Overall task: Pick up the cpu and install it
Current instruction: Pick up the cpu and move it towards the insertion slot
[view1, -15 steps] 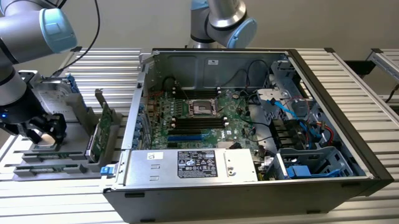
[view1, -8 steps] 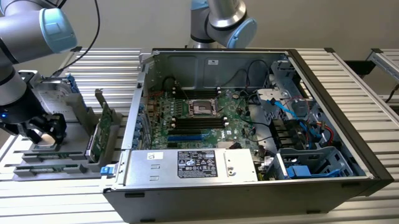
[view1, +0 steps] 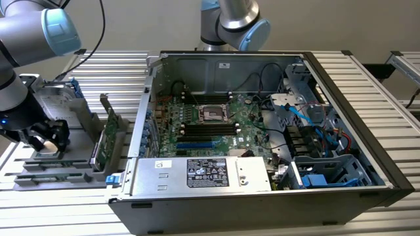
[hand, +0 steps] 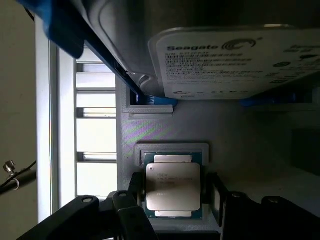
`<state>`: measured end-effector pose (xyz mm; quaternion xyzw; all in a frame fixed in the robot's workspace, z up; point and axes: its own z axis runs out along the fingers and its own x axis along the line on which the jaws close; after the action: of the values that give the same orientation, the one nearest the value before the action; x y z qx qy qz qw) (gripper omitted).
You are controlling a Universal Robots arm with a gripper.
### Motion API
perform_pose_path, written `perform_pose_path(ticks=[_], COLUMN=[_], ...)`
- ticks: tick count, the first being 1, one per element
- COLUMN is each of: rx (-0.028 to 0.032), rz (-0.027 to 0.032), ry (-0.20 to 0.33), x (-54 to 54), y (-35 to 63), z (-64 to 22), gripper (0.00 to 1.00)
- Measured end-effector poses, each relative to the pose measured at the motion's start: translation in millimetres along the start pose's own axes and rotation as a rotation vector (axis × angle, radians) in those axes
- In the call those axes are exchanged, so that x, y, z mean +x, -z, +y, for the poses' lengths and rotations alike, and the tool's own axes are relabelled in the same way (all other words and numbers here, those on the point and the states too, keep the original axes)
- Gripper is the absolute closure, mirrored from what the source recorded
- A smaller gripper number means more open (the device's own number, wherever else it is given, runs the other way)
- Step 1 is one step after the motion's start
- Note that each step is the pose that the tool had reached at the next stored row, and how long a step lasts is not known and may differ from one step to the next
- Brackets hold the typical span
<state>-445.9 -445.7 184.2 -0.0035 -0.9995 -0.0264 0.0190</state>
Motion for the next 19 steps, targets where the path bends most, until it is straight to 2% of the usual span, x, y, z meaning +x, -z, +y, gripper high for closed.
perform_pose_path(ticks=[2, 3, 19], rx=[0.0, 0.0, 0.0], rz=[-0.0001, -0.0002, -0.0003], ry=[0.0, 0.0, 0.0], x=[0.0, 0.0, 0.0], y=[0.0, 0.0, 2.2], z=[0.0, 0.0, 0.1], gripper=[0.39, 0.45, 0.45])
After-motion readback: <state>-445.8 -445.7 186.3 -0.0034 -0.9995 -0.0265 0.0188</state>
